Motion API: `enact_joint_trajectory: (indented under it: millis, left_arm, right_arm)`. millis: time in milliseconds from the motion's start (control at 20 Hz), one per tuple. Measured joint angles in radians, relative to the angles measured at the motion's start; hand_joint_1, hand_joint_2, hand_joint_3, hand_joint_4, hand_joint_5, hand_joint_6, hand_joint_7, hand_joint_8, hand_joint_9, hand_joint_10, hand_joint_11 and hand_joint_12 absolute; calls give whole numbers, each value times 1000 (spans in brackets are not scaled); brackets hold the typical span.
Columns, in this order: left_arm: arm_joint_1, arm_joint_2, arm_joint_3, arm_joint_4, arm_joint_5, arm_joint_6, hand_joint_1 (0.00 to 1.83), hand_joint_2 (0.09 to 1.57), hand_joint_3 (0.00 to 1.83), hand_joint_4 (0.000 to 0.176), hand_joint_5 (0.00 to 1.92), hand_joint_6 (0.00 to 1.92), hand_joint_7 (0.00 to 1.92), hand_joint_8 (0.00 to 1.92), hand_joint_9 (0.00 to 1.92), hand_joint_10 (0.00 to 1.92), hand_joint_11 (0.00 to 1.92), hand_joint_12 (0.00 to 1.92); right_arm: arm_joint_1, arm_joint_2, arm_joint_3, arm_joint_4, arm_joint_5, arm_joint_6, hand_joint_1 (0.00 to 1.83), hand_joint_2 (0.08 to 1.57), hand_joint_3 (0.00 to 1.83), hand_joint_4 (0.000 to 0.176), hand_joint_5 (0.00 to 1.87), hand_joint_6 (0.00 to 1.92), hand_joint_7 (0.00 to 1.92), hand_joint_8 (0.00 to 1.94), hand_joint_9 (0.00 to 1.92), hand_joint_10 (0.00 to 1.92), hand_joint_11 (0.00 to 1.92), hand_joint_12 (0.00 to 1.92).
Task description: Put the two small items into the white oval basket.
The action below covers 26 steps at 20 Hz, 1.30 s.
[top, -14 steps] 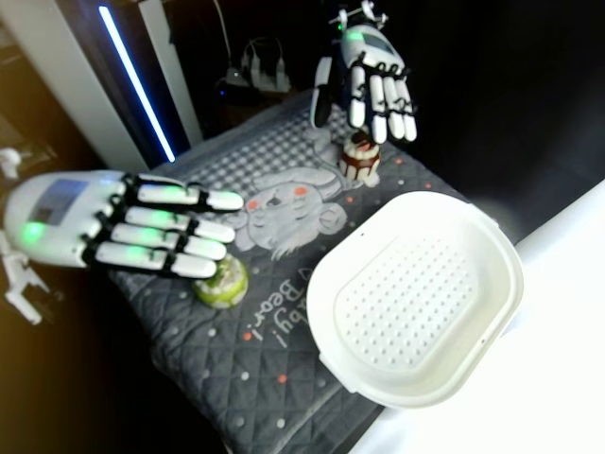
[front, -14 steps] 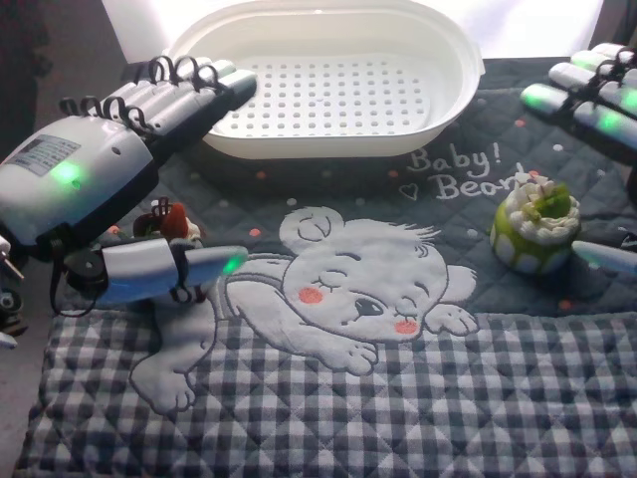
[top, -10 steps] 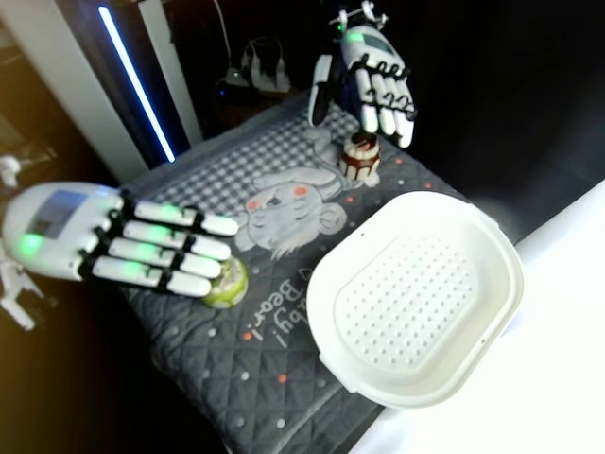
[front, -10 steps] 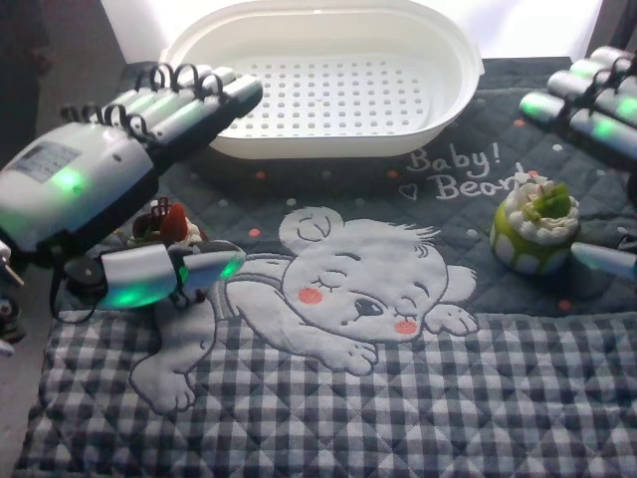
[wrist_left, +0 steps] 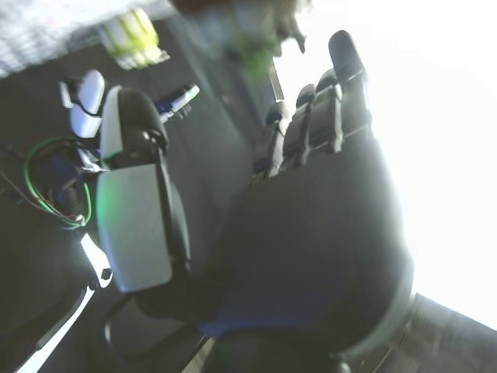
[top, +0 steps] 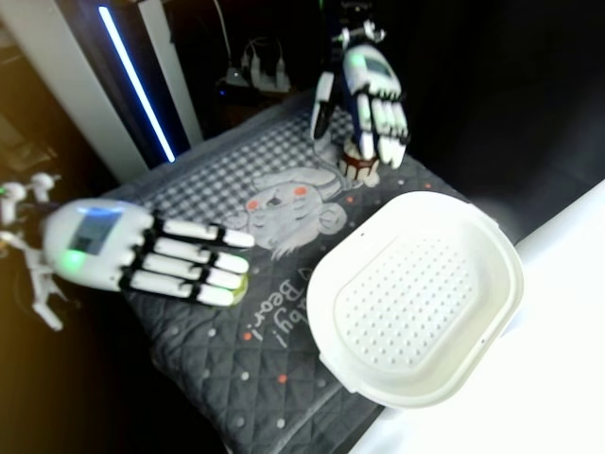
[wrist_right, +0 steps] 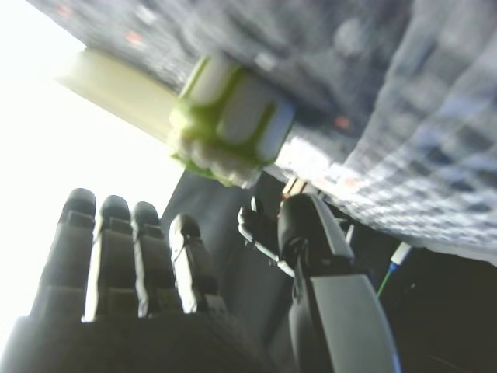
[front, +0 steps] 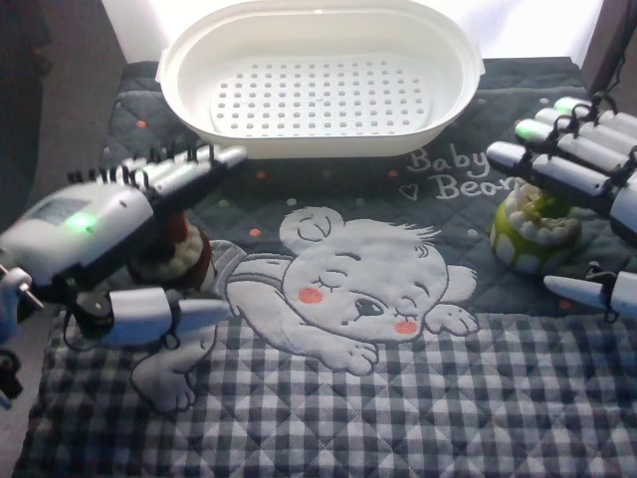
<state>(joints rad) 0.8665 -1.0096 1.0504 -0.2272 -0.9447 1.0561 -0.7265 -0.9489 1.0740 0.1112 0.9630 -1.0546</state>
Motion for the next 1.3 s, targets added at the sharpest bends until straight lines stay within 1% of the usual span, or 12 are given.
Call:
enact_joint_trajectory:
  millis: [100,200,250,300,350,400,550,800,850,1000,1100,1300]
  left_arm:
    - [8,-13,10,-26,19,-1,1056,1118,8,9,274,22,221,11,231,25,0,753]
    - [7,-25,28,-32,19,-6,1255,1159,5,0,507,46,401,19,415,72,0,1237]
    - [7,-32,36,-36,13,-24,1276,1183,8,41,622,85,527,53,544,154,75,1489]
    - [7,-38,38,-35,10,-31,1295,1183,1,24,682,137,614,114,445,674,152,1618]
    - [7,-38,38,-33,8,-32,1301,1242,4,3,645,491,658,1206,424,1315,322,1846]
    - [7,-39,38,-34,8,-32,1285,1311,6,0,593,1239,526,1602,570,1686,392,1906]
    - [7,-42,45,-37,22,-34,1168,1295,0,0,672,1407,635,1620,773,1862,813,1921]
    - [9,-42,48,-43,29,-31,1427,1267,0,0,677,1900,641,1608,646,1717,522,1921]
    - [11,-42,45,-43,24,-31,1458,1283,0,0,671,1917,602,1646,604,1717,600,1921]
    - [8,-20,18,5,11,-28,1462,1369,0,0,573,1921,540,1669,625,1751,855,1921]
    - [-17,-6,10,31,-2,-28,1321,1390,0,0,547,1921,597,1689,769,1914,887,1921]
    - [-148,5,49,88,-19,-28,1449,1418,0,0,463,1921,472,1771,534,1856,710,1921]
  right_arm:
    - [5,-14,15,10,-33,0,762,1200,5,108,0,0,0,0,0,0,0,0]
    - [7,-32,31,14,-62,0,851,1223,11,58,23,9,0,0,31,12,20,10]
    - [7,-44,41,18,-77,1,848,1252,9,14,223,13,170,37,155,9,3,291]
    - [7,-53,48,27,-87,5,842,1269,3,5,334,39,308,41,262,35,0,699]
    - [18,-57,50,26,-88,5,811,1365,0,47,479,1350,407,685,217,1029,0,1493]
    - [21,-58,51,26,-80,5,980,1391,1,1,417,1693,560,1465,283,1536,78,1835]
    - [25,-64,58,30,-87,4,1161,1257,0,0,644,1875,801,1889,943,1917,1029,1920]
    - [25,-62,58,36,-77,4,1331,1247,0,0,859,1921,972,1941,1131,1921,1217,1921]
    - [25,-56,51,32,-77,5,1164,924,843,0,704,1862,838,1867,1086,1921,1206,1921]
    - [25,-12,19,-4,-66,9,1139,777,1175,0,731,1820,833,1906,1119,1921,1228,1921]
    - [58,-5,13,-6,-76,10,1345,1125,257,0,743,1917,905,1940,1057,1921,1182,1921]
    - [211,-21,49,-34,-68,3,1290,1243,29,0,729,1921,998,1941,1186,1921,1331,1921]
